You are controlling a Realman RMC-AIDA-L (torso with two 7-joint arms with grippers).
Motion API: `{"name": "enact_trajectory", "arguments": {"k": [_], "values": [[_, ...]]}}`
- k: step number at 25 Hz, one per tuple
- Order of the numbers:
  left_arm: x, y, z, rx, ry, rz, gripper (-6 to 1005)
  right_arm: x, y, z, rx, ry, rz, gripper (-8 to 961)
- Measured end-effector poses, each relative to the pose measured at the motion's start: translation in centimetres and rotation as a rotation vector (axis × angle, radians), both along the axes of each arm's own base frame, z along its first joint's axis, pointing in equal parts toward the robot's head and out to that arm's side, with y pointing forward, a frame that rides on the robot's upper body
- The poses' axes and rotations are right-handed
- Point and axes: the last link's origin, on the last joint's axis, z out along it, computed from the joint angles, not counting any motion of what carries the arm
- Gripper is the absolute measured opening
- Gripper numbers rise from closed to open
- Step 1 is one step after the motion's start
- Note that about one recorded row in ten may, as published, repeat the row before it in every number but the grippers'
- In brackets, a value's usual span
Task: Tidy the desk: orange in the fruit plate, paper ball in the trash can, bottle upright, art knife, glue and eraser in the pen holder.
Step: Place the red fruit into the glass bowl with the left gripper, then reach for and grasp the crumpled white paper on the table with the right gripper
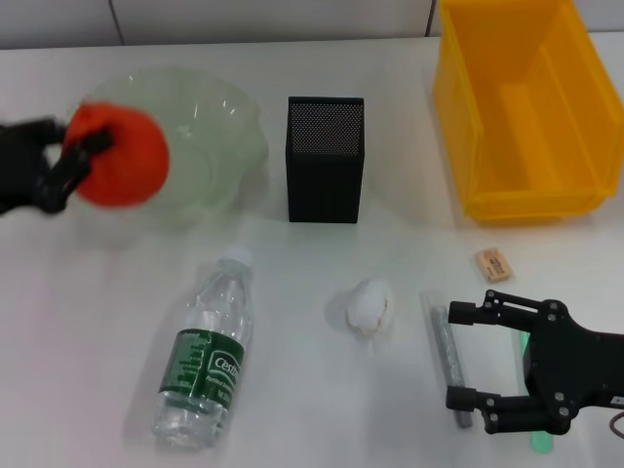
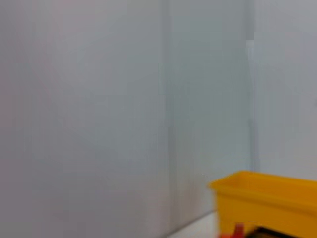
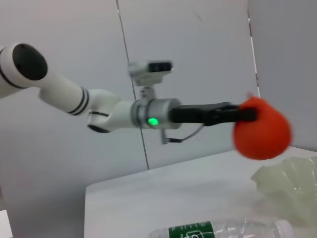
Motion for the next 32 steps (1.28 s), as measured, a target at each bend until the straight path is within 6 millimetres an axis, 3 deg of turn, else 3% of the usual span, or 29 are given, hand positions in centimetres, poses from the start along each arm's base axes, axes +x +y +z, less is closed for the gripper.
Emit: {"name": "enact_trajectory", "arguments": {"k": [3,6,11,13,19,24,28,32], "values": [[0.7,3.9,-1.4,0.044,0.036,0.086,164,-0.1,0.1,0.1,0.007,0.009,-0.004,839],[0.9,6.1,-2.8,0.058,0.054,0.161,149,-0.2,0.2,0.1,0.013,0.019,-0.006,839],[1.3,7.7,-4.1,0.066,0.081,0.205,118,-0.3,0.1,0.1,0.002,0.03,-0.015,839],[1.5,7.6,-4.1,0.065,0.071,0.192,275,-0.4,0.3,0.3,-0.001,0.04,-0.03,840],[1.2,5.3,-2.1,0.096,-0.022,0.123,592,-0.9,1.2,2.3,-0.006,0.059,-0.053,838],[0.5,1.2,-2.1,0.01,-0.022,0.022,685,-2.3,3.8,6.1,-0.043,-0.03,-0.153,836],[0.1,-2.2,-3.3,-0.088,0.014,-0.068,759,-5.5,5.6,9.1,-0.086,-0.198,-0.213,834],[-0.4,-4.8,-4.0,-0.143,0.004,-0.104,804,-10.3,7.0,10.1,-0.113,-0.504,-0.284,832]]}}
